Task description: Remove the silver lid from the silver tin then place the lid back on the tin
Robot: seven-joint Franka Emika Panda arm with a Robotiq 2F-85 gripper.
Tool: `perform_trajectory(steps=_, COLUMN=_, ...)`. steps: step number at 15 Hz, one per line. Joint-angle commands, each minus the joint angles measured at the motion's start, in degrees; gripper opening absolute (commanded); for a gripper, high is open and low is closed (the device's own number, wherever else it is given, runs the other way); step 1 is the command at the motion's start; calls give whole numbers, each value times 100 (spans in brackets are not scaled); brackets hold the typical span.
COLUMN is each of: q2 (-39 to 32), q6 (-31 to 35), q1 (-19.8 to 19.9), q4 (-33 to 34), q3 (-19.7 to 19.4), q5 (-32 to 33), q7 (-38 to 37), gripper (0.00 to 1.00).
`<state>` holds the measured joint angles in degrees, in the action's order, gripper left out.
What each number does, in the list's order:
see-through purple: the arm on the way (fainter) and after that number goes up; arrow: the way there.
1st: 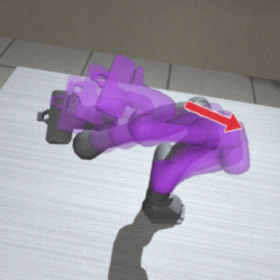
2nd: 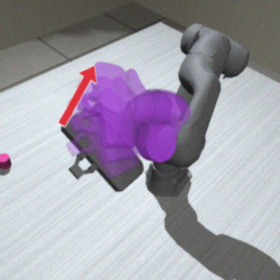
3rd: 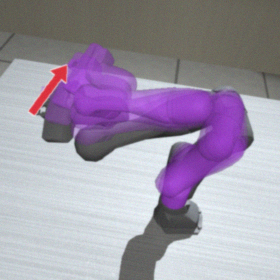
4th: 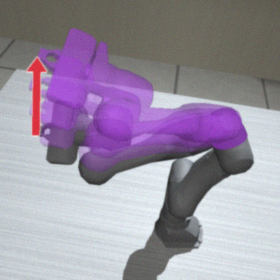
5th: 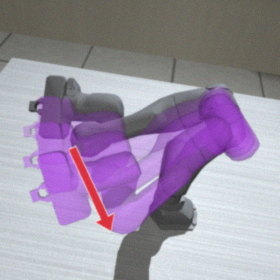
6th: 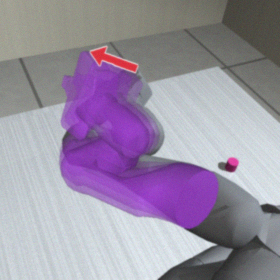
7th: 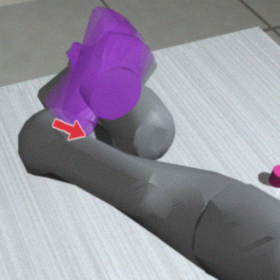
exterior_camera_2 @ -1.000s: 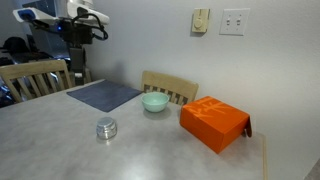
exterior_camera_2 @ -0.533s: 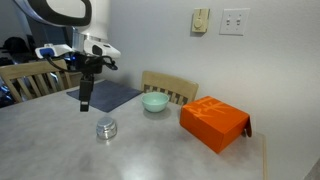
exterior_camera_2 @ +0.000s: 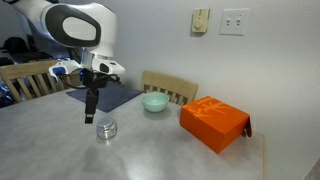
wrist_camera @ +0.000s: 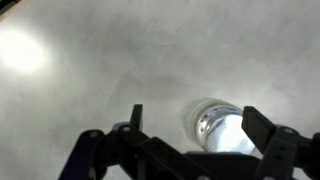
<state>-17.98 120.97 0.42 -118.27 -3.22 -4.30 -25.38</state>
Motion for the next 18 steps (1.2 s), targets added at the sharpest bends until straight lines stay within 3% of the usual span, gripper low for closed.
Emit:
perform_trajectory(steps=1, q2=-345, q6=-530, q1=-96, q4=455, q3=-11, q5=146, q7=166, gripper=100)
perform_trajectory(steps=2, q2=-143, q6=-132, q1=-91, q4=160, q3=-39, q5=34, q7=25, gripper=100)
perform_trajectory(steps=6, q2=-245, q6=-300, q1=-133, q4=292, q3=-45, q5=109, q7=46, gripper=100)
perform_trajectory(steps=12, q2=-618, q6=1235, q1=-100, q4=263, q3=61, q5=-464, q7=151, gripper=100)
perform_trajectory(steps=18, q2=-942, q6=1803, q1=-205, q4=230, q3=-6, q5=-426, q7=56, gripper=100)
